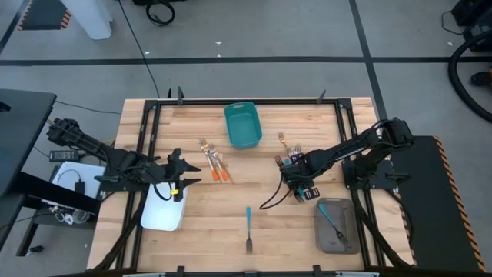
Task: Sort silverware by color (type)
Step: Put the gold fork into the green bin
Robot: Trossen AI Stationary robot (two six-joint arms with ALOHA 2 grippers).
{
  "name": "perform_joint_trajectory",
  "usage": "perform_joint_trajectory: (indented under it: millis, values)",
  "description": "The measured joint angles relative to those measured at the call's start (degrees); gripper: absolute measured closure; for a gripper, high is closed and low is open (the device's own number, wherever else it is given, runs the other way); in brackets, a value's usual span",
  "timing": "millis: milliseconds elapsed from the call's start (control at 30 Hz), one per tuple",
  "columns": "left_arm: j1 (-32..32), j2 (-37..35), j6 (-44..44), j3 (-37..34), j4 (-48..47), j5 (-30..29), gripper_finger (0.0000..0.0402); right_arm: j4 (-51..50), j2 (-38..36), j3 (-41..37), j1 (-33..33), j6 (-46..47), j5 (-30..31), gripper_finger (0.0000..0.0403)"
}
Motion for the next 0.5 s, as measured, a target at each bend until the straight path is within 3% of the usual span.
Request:
perform_joint_trajectory:
  millis: [200,500]
  values:
    - [0.0,0.0,0.0,0.0,0.0,0.0,0.0230,2.5,-0.3,-1.5,0.0,0.0,0.0,0.0306]
    - [0.0,0.0,0.0,0.0,-0.1,0.0,0.0230,2.6,-0.2,-2.1,0.0,0.6,-0.3,0.0382]
